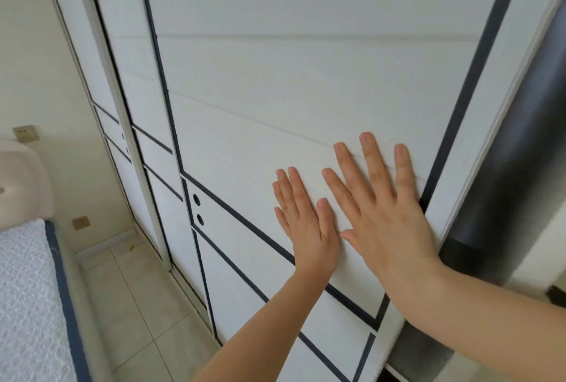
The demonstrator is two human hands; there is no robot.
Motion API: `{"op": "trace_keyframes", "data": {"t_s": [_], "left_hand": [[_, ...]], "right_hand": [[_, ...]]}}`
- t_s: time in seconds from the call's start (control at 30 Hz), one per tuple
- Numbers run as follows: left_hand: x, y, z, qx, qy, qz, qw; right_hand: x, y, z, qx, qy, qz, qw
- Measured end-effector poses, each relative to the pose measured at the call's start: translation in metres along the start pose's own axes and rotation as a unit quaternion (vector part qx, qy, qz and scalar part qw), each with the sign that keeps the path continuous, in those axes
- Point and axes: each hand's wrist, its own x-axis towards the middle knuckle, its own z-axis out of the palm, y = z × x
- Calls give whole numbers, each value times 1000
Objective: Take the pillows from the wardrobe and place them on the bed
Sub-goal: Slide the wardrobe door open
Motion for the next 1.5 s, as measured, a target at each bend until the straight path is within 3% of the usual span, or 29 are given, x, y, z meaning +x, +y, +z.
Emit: {"op": "trace_keyframes", "data": {"t_s": [0.4,0.87,1.5], "left_hand": [[71,-50,-51,-16,-49,4,999],[158,-116,-102,25,-45,8,999],[273,-210,-137,69,46,41,996]], "right_hand": [[75,-49,-11,-21,28,-3,999],[172,-115,-22,-6,47,-19,999],[289,-197,-38,-1,79,-46,996]]}}
